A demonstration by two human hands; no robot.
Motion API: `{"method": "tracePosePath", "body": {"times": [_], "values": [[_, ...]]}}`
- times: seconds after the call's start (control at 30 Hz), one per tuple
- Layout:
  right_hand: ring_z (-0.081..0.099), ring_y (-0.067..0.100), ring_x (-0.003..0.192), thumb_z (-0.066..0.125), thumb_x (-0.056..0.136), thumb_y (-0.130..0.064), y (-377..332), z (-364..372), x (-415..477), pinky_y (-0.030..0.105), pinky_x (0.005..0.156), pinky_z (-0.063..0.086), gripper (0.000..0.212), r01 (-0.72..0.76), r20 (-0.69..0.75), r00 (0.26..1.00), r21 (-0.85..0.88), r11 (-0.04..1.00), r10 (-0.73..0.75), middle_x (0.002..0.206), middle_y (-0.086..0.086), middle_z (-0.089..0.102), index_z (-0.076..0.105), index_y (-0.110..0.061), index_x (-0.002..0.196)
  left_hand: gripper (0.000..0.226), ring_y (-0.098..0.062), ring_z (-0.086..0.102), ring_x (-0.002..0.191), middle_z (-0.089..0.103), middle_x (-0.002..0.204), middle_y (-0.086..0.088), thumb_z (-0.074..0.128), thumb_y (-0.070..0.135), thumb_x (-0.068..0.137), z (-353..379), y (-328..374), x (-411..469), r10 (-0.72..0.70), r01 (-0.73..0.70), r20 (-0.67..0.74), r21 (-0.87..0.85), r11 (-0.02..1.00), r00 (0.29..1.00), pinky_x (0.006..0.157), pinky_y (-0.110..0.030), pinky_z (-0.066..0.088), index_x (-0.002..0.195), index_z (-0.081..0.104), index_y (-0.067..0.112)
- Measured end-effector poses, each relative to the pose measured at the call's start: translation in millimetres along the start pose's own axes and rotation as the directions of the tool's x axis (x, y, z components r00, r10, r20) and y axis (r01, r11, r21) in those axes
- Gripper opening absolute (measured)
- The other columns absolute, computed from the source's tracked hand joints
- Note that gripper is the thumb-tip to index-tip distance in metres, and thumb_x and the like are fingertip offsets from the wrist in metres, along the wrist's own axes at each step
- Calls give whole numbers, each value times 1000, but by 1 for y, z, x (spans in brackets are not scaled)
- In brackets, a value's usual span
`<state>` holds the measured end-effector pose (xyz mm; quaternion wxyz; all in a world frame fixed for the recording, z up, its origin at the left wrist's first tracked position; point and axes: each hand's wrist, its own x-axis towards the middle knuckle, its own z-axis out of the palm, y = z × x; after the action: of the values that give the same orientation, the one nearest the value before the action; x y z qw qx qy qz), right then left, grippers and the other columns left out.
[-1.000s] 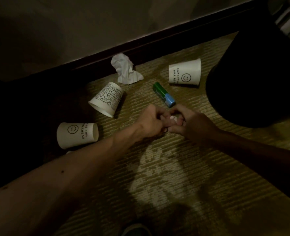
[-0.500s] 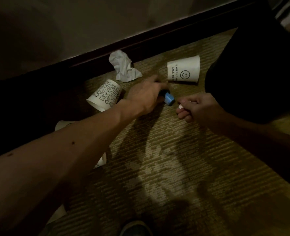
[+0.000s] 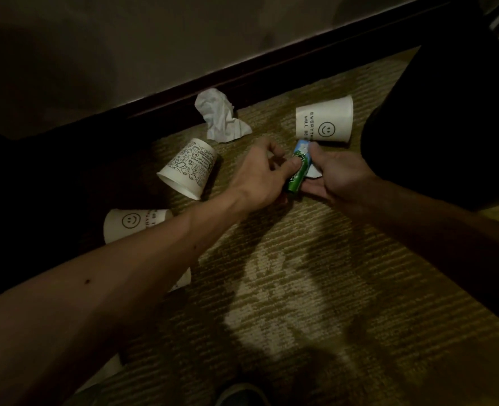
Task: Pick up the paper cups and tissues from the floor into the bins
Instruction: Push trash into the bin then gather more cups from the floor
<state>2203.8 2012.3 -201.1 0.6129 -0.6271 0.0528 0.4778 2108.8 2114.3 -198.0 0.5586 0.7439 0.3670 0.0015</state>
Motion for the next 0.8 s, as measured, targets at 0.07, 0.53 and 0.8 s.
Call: {"method": "tracePosePath", "body": {"times": [0.07,0.53,0.8], "values": [[70,26,98,58,97,-23,0,6,0,38,81,60,33,15,8,1000,-61,998,-15,111,15,69,60,2,119,24,-9,63,60,69,82,2,65,43,91,-11,0,1,93,-89,-6,232,969,996,48,-19,44,96,54,23],[67,21,97,60,95,-17,-5,18,9,33,75,60,30,35,16,999,-100,994,-33,111,10,65,57,-2,120,65,-36,46,127,41,149,-11,54,46,95,-89,2,64,-33,101,-99,840,533,995,103,-53,31,149,30,21],[66,25,99,57,97,-26,-16,12,6,39,78,58,17,-28,-61,998,-51,998,25,113,6,64,56,-15,111,18,-2,68,84,69,97,2,58,18,98,-65,10,43,198,-211,71,349,913,978,62,-8,47,107,72,12]]}}
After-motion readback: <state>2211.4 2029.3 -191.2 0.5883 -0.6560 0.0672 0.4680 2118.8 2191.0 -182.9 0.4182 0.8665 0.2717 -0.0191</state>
